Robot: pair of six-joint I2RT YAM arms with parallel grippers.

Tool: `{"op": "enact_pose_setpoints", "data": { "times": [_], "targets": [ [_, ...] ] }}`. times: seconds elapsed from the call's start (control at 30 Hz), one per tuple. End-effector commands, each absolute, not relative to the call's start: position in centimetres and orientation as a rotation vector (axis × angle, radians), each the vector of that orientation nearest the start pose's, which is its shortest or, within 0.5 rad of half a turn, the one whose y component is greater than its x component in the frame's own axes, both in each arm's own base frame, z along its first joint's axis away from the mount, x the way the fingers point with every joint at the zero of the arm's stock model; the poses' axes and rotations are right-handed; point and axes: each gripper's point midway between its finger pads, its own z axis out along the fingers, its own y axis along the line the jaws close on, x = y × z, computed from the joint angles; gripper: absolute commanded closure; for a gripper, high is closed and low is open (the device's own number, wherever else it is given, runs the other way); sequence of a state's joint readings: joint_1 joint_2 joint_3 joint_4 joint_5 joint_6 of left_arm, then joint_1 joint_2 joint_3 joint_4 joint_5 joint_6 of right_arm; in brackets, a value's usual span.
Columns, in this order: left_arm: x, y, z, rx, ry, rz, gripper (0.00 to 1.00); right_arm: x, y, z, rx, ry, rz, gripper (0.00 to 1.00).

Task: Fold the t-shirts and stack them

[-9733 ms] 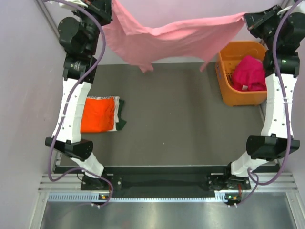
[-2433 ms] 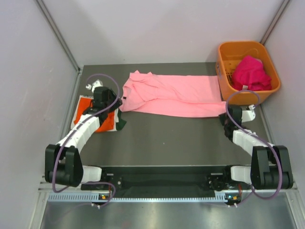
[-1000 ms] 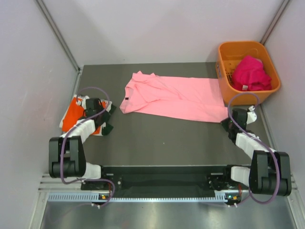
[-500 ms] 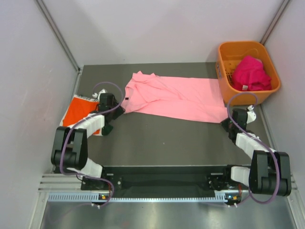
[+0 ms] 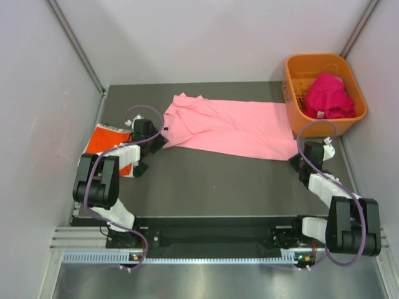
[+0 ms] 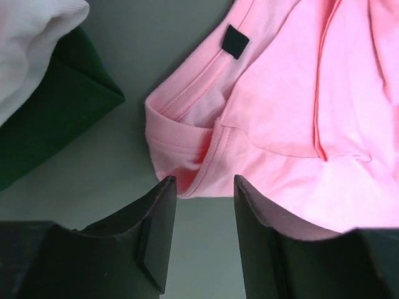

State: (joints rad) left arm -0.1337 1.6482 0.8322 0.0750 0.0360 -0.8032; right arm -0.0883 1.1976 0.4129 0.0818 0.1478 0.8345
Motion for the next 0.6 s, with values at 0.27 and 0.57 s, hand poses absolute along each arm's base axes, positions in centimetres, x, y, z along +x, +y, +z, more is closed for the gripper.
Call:
{"op": "enact_pose_setpoints", "data": {
  "times": [0.27,0.57],
  "targets": [
    [42.2,-9.6,4.0,-0.715,2.252,-0.51,0.58,32.0,-2.8,5.3,1.052,1.97,0.232,1.0],
    [42.6,-9.0,3.5,-0.684,2.276,-0.449,0.68,32.1,-2.7,5.3,1.049,1.97,0.235,1.0]
  ]
}}
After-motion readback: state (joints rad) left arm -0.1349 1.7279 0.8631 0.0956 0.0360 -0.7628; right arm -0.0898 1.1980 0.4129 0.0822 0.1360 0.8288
